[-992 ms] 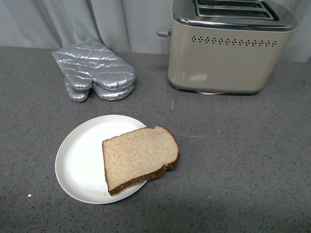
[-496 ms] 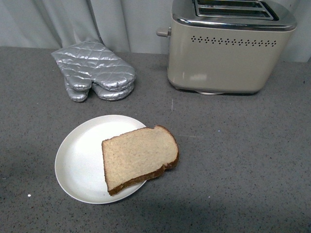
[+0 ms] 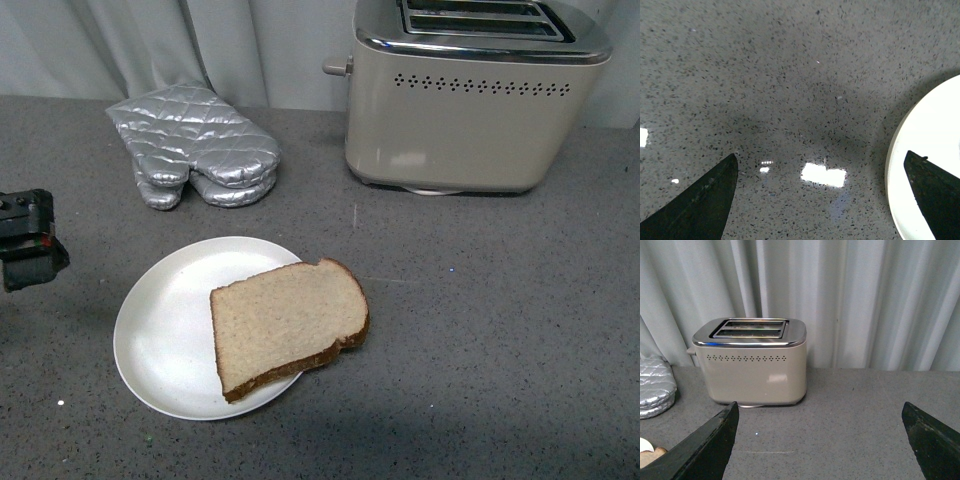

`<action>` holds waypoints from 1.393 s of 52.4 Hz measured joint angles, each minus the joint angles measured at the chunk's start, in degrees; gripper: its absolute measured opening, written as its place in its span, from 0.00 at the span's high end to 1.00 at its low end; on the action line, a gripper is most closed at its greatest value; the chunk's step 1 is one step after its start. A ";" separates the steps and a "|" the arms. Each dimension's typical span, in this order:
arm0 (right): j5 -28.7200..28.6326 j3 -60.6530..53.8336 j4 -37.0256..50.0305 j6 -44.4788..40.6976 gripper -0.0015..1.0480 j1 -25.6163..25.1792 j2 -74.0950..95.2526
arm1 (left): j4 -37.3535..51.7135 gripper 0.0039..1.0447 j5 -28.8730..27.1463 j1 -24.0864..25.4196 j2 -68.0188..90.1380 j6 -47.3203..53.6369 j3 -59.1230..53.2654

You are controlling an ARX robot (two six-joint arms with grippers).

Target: Put bread into toaster

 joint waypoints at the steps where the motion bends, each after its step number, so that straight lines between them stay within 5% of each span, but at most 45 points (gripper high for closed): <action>1: 0.00 0.00 0.00 0.00 0.09 0.00 0.00 | -0.61 0.06 -0.02 -0.11 0.83 0.11 0.63; 37: 0.00 0.00 0.00 0.00 0.09 0.00 0.00 | -6.69 0.07 4.46 -8.22 12.37 -0.31 8.00; 62: 0.00 0.00 0.00 0.00 0.09 0.00 0.00 | -7.74 0.97 7.37 -9.88 16.70 -7.06 10.80; 73: 0.00 0.00 0.00 0.00 0.09 0.00 0.00 | -9.35 0.97 11.39 -10.84 14.67 -9.88 11.02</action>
